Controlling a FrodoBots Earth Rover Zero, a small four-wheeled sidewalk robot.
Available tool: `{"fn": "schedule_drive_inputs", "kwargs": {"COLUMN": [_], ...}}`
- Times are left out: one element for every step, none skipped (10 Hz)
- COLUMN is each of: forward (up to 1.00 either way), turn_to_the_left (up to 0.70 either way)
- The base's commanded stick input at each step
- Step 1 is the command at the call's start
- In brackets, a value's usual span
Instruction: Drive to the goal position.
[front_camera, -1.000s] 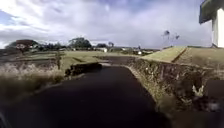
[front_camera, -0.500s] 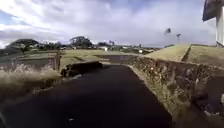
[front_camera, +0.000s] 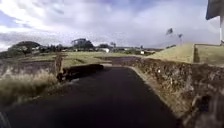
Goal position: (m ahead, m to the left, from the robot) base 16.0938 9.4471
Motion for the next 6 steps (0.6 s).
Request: {"fn": "schedule_drive_inputs", "kwargs": {"forward": [0.70, 0.70, 0.70, 0.70, 0.70, 0.70], "turn_to_the_left": [0.00, 0.00, 0.00, 0.00, 0.00, 0.00]}}
